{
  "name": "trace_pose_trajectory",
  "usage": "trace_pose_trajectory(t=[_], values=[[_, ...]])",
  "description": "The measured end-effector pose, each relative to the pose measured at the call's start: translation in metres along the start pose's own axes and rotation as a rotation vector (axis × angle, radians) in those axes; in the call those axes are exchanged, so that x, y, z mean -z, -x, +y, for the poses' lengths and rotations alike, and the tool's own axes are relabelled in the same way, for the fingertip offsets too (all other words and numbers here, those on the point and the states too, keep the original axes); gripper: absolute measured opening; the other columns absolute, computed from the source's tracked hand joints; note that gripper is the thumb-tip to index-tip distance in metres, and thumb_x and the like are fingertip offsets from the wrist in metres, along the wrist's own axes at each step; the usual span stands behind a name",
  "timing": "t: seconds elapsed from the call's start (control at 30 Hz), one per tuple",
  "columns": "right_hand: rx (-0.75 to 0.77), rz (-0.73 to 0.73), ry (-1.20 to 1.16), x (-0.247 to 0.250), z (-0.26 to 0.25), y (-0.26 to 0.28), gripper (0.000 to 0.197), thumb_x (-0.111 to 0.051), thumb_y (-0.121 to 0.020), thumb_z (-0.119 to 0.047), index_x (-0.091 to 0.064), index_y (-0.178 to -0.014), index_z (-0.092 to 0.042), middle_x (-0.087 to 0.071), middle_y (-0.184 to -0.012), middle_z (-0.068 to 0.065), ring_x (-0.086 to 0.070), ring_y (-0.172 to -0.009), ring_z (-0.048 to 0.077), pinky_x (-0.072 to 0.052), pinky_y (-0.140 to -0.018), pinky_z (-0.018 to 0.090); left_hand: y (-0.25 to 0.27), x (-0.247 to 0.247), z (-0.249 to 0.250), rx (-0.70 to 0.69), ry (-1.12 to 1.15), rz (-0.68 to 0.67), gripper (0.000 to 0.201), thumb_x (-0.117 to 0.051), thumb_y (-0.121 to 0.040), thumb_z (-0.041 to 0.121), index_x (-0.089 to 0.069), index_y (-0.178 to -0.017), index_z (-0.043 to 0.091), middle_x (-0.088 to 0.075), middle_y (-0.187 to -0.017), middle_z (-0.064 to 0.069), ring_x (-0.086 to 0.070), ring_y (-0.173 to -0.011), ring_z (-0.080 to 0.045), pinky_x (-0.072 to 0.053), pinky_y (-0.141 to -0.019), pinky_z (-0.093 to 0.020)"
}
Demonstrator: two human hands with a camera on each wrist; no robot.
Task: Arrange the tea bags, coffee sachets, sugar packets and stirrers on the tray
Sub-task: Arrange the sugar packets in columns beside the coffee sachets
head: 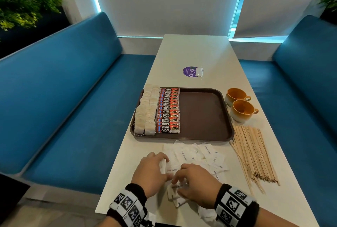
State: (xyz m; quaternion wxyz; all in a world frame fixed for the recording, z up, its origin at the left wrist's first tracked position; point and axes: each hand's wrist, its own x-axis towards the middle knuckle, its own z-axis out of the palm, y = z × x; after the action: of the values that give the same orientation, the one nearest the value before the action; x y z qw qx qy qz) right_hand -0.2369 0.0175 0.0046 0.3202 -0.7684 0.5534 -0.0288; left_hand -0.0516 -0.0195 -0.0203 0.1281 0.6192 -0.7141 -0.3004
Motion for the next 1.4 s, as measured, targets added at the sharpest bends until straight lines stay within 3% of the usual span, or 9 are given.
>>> trace_pose_trajectory(t=[0.17,0.37,0.6,0.73,0.8,0.9,1.03,1.2,1.4], values=[[0.018,-0.095,0.083,0.000,0.000,0.001,0.042,-0.082,-0.079,-0.043,-0.070,-0.118,-0.034,-0.055,-0.113,-0.008,-0.049,-0.107,0.017,-0.050,-0.091,0.037,-0.001,-0.001,0.002,-0.024,-0.099,0.007,0.048,-0.077,-0.078,0.047,-0.052,-0.120,0.046,-0.050,-0.107,0.016,-0.048,-0.109,-0.013,-0.052,-0.092,-0.035],[0.101,-0.135,0.184,0.002,0.003,0.001,0.053,-0.086,-0.075,-0.034,-0.063,-0.123,-0.033,-0.050,-0.122,-0.006,-0.046,-0.111,0.019,-0.049,-0.091,0.037,0.000,0.002,0.003,-0.015,-0.067,0.009,0.039,-0.079,-0.078,0.045,-0.056,-0.109,0.038,-0.045,-0.105,0.013,-0.052,-0.102,-0.014,-0.053,-0.089,-0.034],[0.182,-0.137,0.201,0.004,0.005,0.004,0.034,-0.069,-0.090,-0.022,-0.063,-0.123,-0.028,-0.052,-0.124,-0.003,-0.048,-0.111,0.022,-0.050,-0.093,0.039,-0.001,0.015,0.001,0.001,-0.006,-0.081,0.017,-0.072,-0.080,0.041,-0.057,-0.082,0.034,-0.062,-0.089,0.011,-0.062,-0.086,-0.013,-0.054,-0.081,-0.036],[0.170,-0.093,0.202,0.001,0.006,0.004,0.025,-0.063,-0.091,-0.025,-0.066,-0.115,-0.020,-0.056,-0.117,0.000,-0.052,-0.107,0.024,-0.050,-0.089,0.041,0.002,0.024,-0.004,0.058,0.352,-0.078,0.021,-0.073,-0.084,0.024,-0.058,-0.069,0.023,-0.064,-0.070,0.003,-0.068,-0.060,-0.018,-0.062,-0.063,-0.043],[0.162,-0.071,0.184,0.000,0.007,0.003,0.025,-0.062,-0.089,-0.026,-0.068,-0.111,-0.019,-0.060,-0.114,0.000,-0.053,-0.105,0.023,-0.049,-0.088,0.040,0.007,0.029,-0.009,0.099,0.531,-0.027,0.019,-0.074,-0.087,0.017,-0.060,-0.073,0.017,-0.060,-0.068,-0.001,-0.066,-0.055,-0.022,-0.060,-0.054,-0.043],[0.132,-0.018,0.096,0.000,0.009,0.002,0.022,-0.062,-0.089,-0.031,-0.071,-0.106,-0.022,-0.061,-0.103,-0.009,-0.055,-0.096,0.014,-0.049,-0.084,0.032,0.012,0.032,-0.013,0.189,0.858,-0.005,0.020,-0.073,-0.084,0.016,-0.065,-0.099,0.005,-0.071,-0.099,-0.014,-0.074,-0.078,-0.041,-0.059,-0.067,-0.064],[0.051,0.157,-0.131,0.013,0.012,0.005,0.013,-0.069,-0.087,-0.042,-0.070,-0.092,-0.030,-0.063,-0.088,-0.020,-0.061,-0.081,0.004,-0.053,-0.074,0.022,0.020,0.032,-0.011,0.218,1.197,-0.097,0.019,-0.050,-0.097,-0.006,-0.057,-0.115,-0.010,-0.069,-0.116,-0.028,-0.071,-0.097,-0.047,-0.062,-0.064,-0.053],[-0.003,0.412,-0.431,0.032,0.005,0.011,0.009,-0.078,-0.086,-0.034,-0.072,-0.083,-0.028,-0.072,-0.082,-0.015,-0.066,-0.074,0.005,-0.051,-0.066,0.017,0.024,0.022,-0.002,0.248,1.395,-0.260,0.036,-0.041,-0.093,-0.017,-0.050,-0.118,0.007,-0.067,-0.115,-0.032,-0.067,-0.092,-0.057,-0.061,-0.061,-0.051],[0.032,0.445,-0.451,0.025,-0.005,0.013,0.005,-0.078,-0.085,-0.028,-0.073,-0.086,-0.029,-0.070,-0.085,-0.012,-0.065,-0.078,0.008,-0.049,-0.067,0.014,0.019,0.007,0.023,0.112,1.525,-0.457,0.067,-0.068,-0.075,-0.008,-0.051,-0.137,0.010,-0.062,-0.127,-0.026,-0.065,-0.106,-0.043,-0.053,-0.089,-0.060]])
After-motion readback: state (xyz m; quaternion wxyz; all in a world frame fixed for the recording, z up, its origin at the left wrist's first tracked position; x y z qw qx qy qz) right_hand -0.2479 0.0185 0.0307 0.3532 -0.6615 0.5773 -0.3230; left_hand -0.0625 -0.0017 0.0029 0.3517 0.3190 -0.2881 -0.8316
